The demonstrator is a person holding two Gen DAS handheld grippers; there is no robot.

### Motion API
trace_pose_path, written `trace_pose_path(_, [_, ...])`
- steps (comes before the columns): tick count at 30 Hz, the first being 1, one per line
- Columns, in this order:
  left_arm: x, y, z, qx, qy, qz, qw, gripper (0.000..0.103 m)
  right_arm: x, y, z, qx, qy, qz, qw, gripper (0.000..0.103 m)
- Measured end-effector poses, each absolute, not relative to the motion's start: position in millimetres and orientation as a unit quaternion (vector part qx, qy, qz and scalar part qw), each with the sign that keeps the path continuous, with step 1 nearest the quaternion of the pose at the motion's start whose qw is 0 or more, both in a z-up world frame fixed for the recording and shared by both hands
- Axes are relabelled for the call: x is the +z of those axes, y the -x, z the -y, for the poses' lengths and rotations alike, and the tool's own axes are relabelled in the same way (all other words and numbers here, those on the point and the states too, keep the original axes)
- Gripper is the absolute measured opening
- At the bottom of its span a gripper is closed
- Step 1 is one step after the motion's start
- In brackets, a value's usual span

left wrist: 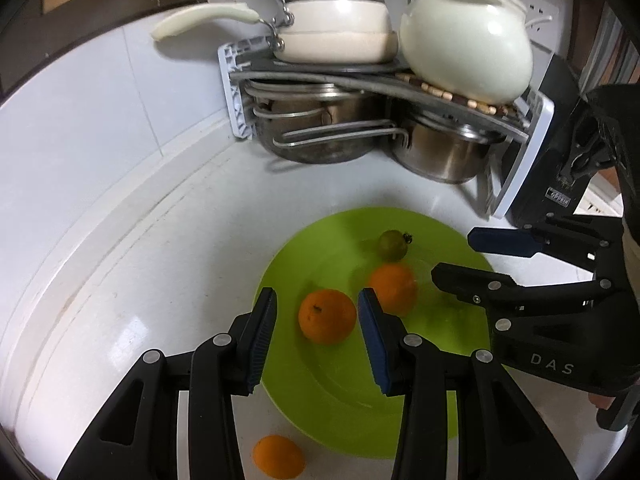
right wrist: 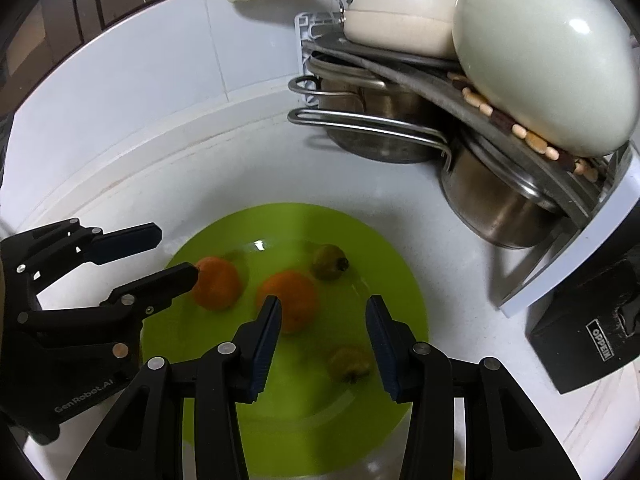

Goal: Organize fruits
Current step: 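Withdraw both open tools from the plate toward the brown fruits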

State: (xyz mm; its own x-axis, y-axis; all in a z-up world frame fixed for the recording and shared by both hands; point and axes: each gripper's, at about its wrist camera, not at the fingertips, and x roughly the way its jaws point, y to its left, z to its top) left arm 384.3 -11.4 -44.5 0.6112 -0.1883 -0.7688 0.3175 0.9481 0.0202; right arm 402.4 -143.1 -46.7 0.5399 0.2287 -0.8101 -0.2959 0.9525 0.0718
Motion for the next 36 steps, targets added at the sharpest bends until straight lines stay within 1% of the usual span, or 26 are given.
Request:
trace_pose_path(12, [-4.3,-339.6,5.8,-0.143,-0.054,-0.375,0.914,0.043,-12.3,-362.1,149.7,0.154,0.028,-0.407,0.900,0.045])
trace_pose_path(19, [15.9,-305.3,3.7,-0.143,-0.037,-0.354,0.923,0.048,7.0,-326.2,159.9,0.152,0.022,-0.377,0.913,0.045])
trace_pose_path(27, [25.4,-259.3,8.3,-0.138,-0.047,-0.338,0.930,0.055,16.1,-292.8,169.3,0.147,0.007,-0.365,0.919,0.046])
trace_pose_path(28, [25.8,-255.1,8.5,-0.138,-0.048,-0.337,0.930,0.056,16.8,-287.6,170.6,0.145,0.006,-0.364,0.920,0.047])
trace_pose_path(30, [25.0,-245.8,9.2,-0.136,-0.051,-0.336,0.931,0.057,16.7,-277.4,172.7,0.142,0.005,-0.362,0.921,0.054])
trace_pose_path(36, [17.2,-223.4,11.9,-0.132,-0.056,-0.341,0.929,0.058,13.1,-252.0,175.9,0.138,0.008,-0.364,0.921,0.055])
